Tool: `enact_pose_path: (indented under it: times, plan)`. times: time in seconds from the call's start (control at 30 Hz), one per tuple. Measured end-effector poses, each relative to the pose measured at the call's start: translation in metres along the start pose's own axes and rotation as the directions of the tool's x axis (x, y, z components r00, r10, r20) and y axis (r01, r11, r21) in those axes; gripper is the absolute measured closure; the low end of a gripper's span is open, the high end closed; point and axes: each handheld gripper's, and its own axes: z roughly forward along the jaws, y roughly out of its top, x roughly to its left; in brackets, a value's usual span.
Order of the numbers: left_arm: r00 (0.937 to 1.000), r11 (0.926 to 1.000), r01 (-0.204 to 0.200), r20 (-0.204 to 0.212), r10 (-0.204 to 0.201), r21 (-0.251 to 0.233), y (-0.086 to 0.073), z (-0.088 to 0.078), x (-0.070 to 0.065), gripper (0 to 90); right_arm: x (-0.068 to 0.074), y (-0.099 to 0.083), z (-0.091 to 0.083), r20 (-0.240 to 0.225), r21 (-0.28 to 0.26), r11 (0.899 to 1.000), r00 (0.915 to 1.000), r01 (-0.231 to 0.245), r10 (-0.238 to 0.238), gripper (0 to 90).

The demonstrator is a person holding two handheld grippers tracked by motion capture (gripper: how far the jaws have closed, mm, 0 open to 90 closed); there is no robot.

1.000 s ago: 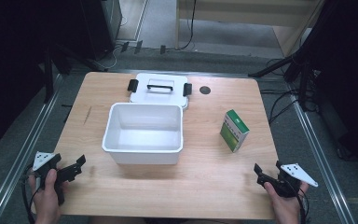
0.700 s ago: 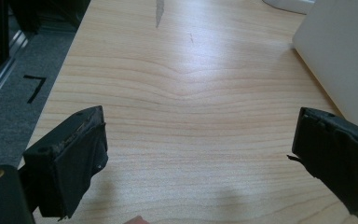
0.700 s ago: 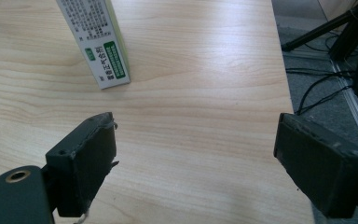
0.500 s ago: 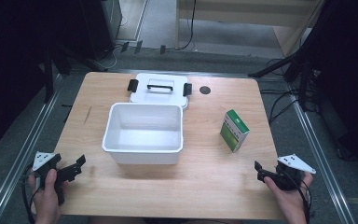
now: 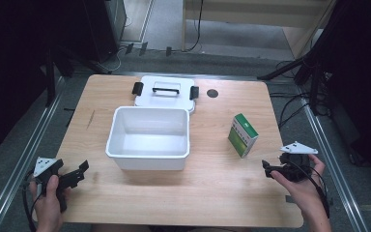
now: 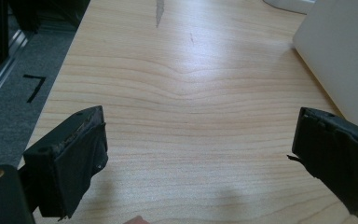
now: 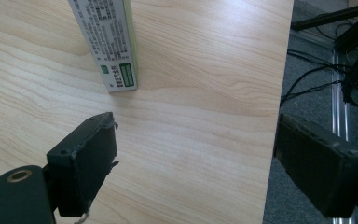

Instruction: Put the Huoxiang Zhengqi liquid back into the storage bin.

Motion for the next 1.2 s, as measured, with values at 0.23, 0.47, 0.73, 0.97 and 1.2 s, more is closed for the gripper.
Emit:
enact_pose_path:
  times: [0.23, 0.47, 0.73, 0.97, 1.2]
  plan:
    - [1.0, 1.0, 0.0, -0.001, 0.0, 0.002, 0.0, 0.0, 0.0, 4.0, 0.003, 0.021, 0.004, -0.024, 0.07, 0.996, 0.9986, 0.049, -0.047, 13.8]
    - [1.0, 1.0, 0.005, 0.003, -0.005, 0.0, 0.0, 0.0, 0.0, 4.0, 0.011, 0.049, 0.004, -0.067, 0.173, 0.978, 0.9919, 0.119, -0.108, 14.5]
    - [0.9999, 0.9999, 0.012, 0.007, -0.012, 0.002, 0.0, 0.0, 0.001, 4.0, 0.014, 0.075, 0.005, -0.096, 0.283, 0.948, 0.9879, 0.144, -0.122, 16.5]
    - [0.9999, 0.9999, 0.01, 0.008, -0.01, 0.006, 0.0, 0.001, 0.002, 4.0, 0.022, 0.099, 0.007, -0.153, 0.389, 0.899, 0.9765, 0.2, -0.151, 16.5]
    - [0.9999, 0.9999, 0.014, 0.01, -0.014, 0.007, 0.001, 0.001, 0.002, 4.0, 0.032, 0.122, 0.012, -0.177, 0.422, 0.88, 0.972, 0.217, -0.155, 20.8]
